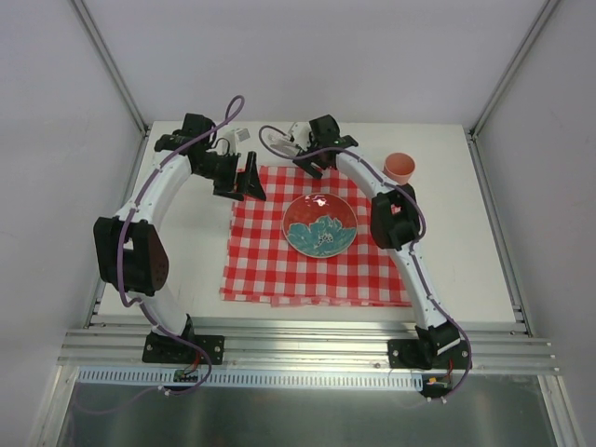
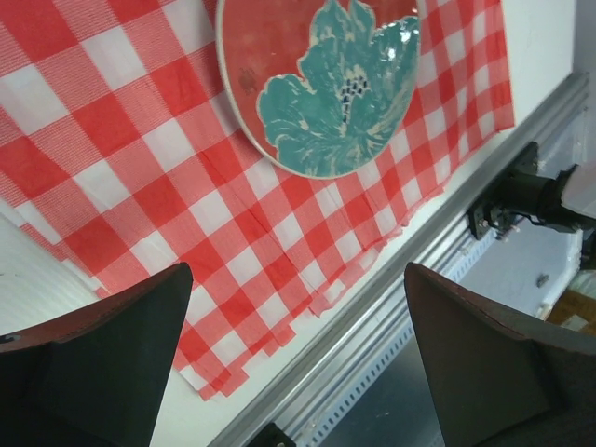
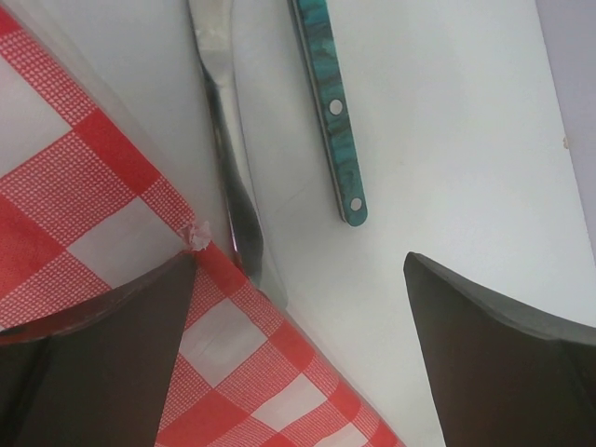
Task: Set the dinner table for one person
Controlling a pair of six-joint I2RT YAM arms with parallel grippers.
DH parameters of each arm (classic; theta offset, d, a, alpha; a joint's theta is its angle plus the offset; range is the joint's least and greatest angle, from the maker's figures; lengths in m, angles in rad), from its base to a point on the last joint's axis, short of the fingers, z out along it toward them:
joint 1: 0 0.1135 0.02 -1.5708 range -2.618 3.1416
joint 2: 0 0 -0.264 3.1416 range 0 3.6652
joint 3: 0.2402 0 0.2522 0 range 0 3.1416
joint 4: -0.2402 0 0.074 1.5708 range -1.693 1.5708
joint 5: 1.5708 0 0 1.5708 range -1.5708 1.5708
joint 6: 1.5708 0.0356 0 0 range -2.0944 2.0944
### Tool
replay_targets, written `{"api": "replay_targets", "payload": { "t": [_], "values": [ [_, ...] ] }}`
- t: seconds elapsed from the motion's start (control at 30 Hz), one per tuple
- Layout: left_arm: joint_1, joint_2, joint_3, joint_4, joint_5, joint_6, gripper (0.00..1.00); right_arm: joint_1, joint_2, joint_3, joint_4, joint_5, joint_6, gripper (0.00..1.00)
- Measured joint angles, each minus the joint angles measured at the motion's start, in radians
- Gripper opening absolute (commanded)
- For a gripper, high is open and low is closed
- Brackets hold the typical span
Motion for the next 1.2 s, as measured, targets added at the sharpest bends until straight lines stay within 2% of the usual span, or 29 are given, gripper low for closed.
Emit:
{"api": "replay_targets", "payload": {
  "t": [0.1,0.23,0.47,0.57,0.73,0.87,1.2],
  "values": [
    [0.0,0.03,0.029,-0.014,-0.056,0.029,0.99,-0.019,-0.018,-0.037,0.029,-0.02,0.055,1.0],
    [0.003,0.172,0.186,-0.03,-0.166,0.099,0.99,-0.071,-0.051,-0.083,0.03,-0.066,0.158,0.99],
    [0.011,0.585,0.728,-0.056,-0.339,0.288,0.99,-0.197,-0.237,-0.254,-0.018,-0.231,0.317,0.99],
    [0.005,0.695,0.862,-0.045,-0.399,0.407,0.99,-0.22,-0.348,-0.309,-0.04,-0.307,0.329,1.0],
    [-0.055,0.776,0.888,-0.016,-0.525,0.651,0.99,-0.159,-0.408,-0.228,-0.138,-0.394,0.296,1.0],
    [-0.117,0.82,0.888,0.066,-0.578,0.777,0.99,-0.107,-0.428,-0.225,-0.217,-0.451,0.285,1.0],
    [-0.167,0.848,0.895,0.367,-0.594,0.831,0.99,-0.122,-0.484,-0.334,-0.36,-0.499,0.281,1.0]
  ]
}}
